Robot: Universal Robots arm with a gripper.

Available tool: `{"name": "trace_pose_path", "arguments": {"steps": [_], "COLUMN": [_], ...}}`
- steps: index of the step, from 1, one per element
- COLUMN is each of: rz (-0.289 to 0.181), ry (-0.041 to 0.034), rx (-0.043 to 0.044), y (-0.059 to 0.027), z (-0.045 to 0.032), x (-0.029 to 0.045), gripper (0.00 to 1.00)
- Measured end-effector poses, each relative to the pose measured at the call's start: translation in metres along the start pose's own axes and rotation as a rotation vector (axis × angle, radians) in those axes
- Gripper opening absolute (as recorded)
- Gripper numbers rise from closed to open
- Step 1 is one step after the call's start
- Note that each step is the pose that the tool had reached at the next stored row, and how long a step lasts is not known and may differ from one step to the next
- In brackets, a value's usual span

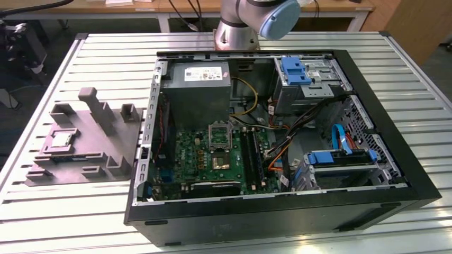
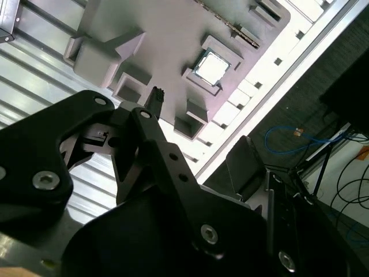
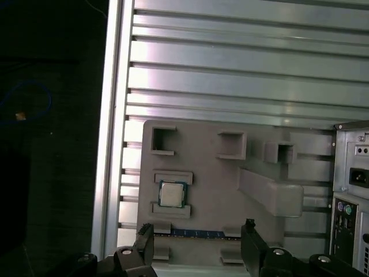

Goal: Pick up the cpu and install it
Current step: 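Pick up the cpu and move it towards the insertion slot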

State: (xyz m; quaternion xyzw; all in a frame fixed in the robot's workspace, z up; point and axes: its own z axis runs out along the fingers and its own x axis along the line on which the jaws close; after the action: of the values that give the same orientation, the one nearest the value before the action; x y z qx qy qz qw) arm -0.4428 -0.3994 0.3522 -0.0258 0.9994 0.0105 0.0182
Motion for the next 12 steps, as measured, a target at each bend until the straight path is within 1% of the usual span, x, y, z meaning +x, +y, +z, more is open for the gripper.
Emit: {"name": "trace_pose_path", "arguments": {"steps": [2, 3, 4, 5, 9, 12], "rz": [0.0, 0.0, 0.0, 0.0, 0.004, 0.007], "ry": [0.0, -0.0002, 0.0001, 0.0022, 0.0138, 0.0148], "rx": [0.0, -0.0001, -0.0003, -0.0002, -0.0006, -0.0004], "y": [0.0, 0.0, -0.0001, -0.0001, 0.0, -0.0001], "z": [0.0001, 0.0005, 0.0013, 0.002, 0.007, 0.012], "x": [0.0, 0.0001, 0.0003, 0.0007, 0.0024, 0.0033], "gripper": [0.69, 0.63, 0.63, 0.56, 0.56, 0.56]}}
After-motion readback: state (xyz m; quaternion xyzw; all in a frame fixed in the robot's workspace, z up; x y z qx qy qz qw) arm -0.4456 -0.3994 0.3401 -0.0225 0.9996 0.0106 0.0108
